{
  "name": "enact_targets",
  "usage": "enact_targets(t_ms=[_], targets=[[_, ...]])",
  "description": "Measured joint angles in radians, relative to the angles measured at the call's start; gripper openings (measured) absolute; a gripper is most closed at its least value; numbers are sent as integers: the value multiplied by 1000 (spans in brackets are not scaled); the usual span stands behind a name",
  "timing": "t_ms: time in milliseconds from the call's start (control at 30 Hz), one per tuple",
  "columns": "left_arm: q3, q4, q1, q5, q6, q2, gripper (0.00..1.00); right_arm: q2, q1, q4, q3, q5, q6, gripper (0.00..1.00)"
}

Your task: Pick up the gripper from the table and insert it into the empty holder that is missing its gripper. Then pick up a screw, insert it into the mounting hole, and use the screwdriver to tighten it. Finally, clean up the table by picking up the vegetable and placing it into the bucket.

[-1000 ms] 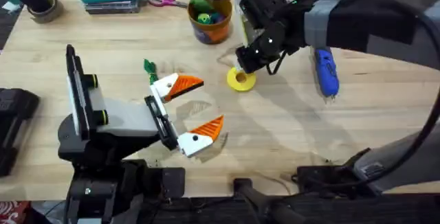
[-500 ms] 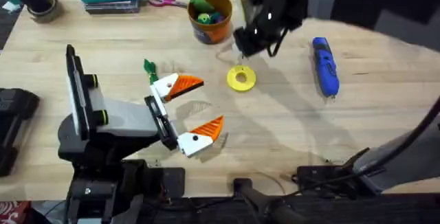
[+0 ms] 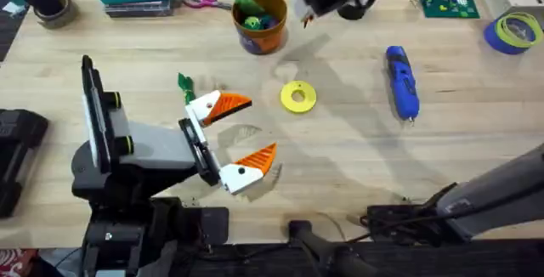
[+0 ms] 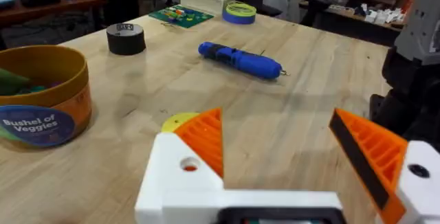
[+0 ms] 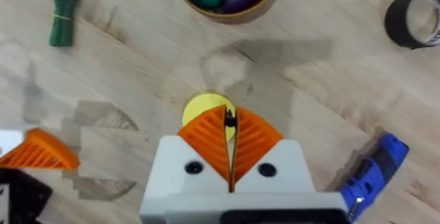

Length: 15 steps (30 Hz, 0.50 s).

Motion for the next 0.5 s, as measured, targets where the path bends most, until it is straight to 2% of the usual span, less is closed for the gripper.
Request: enact_targets(t_ms=[33, 133, 167, 300, 500], targets=[[0, 0, 0, 0, 0, 0, 942, -2, 0, -92, 125, 1, -16, 6], [0, 0, 0, 0, 0, 0, 942, -2, 2, -159, 206, 3, -40, 6], [0, 0, 0, 0, 0, 0, 942, -2, 15, -223, 280, 3, -71, 6], [0, 0, 0, 0, 0, 0, 942, -4, 50, -287, 347, 3, -105, 6], [0, 0, 0, 0, 0, 0, 942, -10, 88, -311, 358, 3, -131, 5]])
